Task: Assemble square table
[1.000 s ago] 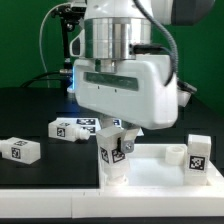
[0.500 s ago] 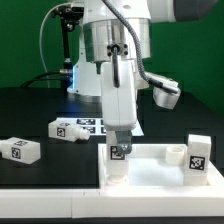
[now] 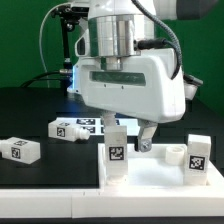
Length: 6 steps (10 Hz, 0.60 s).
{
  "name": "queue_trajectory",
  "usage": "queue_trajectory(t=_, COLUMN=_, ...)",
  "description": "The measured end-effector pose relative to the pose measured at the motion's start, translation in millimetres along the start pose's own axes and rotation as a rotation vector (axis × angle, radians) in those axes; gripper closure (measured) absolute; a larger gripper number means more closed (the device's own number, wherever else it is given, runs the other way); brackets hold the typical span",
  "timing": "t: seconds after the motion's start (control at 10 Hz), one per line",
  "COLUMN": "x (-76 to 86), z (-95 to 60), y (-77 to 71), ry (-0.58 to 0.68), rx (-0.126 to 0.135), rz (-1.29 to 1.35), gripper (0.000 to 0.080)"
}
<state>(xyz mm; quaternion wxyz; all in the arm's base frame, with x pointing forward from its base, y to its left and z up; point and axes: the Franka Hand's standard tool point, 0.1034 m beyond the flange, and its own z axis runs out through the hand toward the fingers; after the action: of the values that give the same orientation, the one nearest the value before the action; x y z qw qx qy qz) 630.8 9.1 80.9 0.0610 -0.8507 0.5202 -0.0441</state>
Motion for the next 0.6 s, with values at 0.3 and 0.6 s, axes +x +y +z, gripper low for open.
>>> queue_trajectory(t=0.3, x=2.0, z=0.3, y=1.1, ry=0.006, rx=-0.009, rz=-0.272, gripper=0.0151)
queue_trajectory(t=0.6, x=7.9, z=-1.2, y=2.4, ry=0.007, rx=-0.021, rz=-0.622, gripper=0.0151)
